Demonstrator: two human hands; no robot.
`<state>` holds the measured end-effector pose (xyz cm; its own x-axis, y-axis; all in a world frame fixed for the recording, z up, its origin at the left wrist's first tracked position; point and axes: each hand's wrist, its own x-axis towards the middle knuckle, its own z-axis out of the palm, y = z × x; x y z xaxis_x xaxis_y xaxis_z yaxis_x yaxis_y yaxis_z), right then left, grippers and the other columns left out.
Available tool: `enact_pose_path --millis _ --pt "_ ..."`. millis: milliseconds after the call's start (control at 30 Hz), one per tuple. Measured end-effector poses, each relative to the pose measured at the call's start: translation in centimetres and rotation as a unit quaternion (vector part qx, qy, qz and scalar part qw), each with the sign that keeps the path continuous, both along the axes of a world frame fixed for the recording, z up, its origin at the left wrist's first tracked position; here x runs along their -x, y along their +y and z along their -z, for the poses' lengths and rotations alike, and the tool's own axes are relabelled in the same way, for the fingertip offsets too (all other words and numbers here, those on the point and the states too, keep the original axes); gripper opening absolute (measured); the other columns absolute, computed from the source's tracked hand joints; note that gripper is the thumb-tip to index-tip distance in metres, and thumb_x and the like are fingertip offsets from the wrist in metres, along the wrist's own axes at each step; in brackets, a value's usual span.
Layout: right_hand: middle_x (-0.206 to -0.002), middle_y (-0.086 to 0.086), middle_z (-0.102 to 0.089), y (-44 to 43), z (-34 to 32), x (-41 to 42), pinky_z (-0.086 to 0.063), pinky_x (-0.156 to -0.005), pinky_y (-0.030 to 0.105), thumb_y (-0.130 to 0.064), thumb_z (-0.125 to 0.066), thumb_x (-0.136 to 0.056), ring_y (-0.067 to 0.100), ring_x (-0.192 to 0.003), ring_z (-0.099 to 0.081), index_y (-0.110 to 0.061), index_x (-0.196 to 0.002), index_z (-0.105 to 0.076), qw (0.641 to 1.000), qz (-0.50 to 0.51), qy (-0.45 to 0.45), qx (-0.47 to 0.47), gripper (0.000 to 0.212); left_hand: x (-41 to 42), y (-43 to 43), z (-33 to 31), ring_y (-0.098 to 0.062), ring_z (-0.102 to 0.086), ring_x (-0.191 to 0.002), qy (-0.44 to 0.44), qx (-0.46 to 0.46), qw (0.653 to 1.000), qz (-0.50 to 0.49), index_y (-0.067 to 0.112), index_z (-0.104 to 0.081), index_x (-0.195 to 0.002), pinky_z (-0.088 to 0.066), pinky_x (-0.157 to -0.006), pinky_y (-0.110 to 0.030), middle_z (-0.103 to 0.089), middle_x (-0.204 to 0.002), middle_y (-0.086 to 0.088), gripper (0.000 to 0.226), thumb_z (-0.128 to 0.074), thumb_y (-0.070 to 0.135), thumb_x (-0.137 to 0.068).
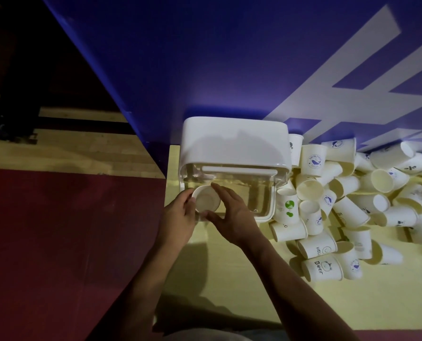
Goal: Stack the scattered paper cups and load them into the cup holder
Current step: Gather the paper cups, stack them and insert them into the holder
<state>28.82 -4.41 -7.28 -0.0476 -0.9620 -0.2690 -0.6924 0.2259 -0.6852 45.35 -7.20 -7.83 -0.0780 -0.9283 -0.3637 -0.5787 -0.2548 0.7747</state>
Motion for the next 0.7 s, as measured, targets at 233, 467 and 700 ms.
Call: enact_pose_path --millis 233,467,700 --pt "-0.157 -0.001 -0.045 -0.2 0.3 0.5 -0.040 -0.114 0.039 -0.033 -0.072 -0.093 0.022 -0.142 -0.042 -0.028 -0.159 -0.031 0.999 -0.004 -0.027 -0.040 0.077 0.0 0.0 1.3 -0.008 -0.069 -0.096 -0.016 0.009 1.000 0.021 0.034 -0.058 -0.137 -0.058 -0.082 -0.032 -0.073 -0.114 0.009 0.035 -0.056 0.025 -0.103" --pt "-0.149 0.001 -0.053 -0.2 0.6 0.6 -0.043 -0.108 0.037 -0.029 -0.070 -0.095 0.025 -0.134 -0.050 -0.020 -0.153 -0.038 0.999 0.005 -0.034 -0.042 0.066 0.1 0.2 1.6 -0.008 -0.069 -0.097 -0.031 0.018 0.999 0.023 0.035 -0.057 -0.136 -0.059 -0.083 -0.035 -0.072 -0.114 0.011 0.036 -0.059 0.027 -0.101" --pt "-0.160 0.002 -0.041 -0.6 0.8 0.9 -0.034 -0.118 0.036 -0.027 -0.068 -0.097 0.023 -0.146 -0.039 -0.020 -0.159 -0.030 0.997 -0.010 -0.043 -0.066 0.073 0.1 0.4 1.4 -0.009 -0.069 -0.099 -0.026 0.020 0.999 0.010 0.036 -0.057 -0.137 -0.060 -0.084 -0.039 -0.072 -0.114 0.010 0.038 -0.061 0.027 -0.100"
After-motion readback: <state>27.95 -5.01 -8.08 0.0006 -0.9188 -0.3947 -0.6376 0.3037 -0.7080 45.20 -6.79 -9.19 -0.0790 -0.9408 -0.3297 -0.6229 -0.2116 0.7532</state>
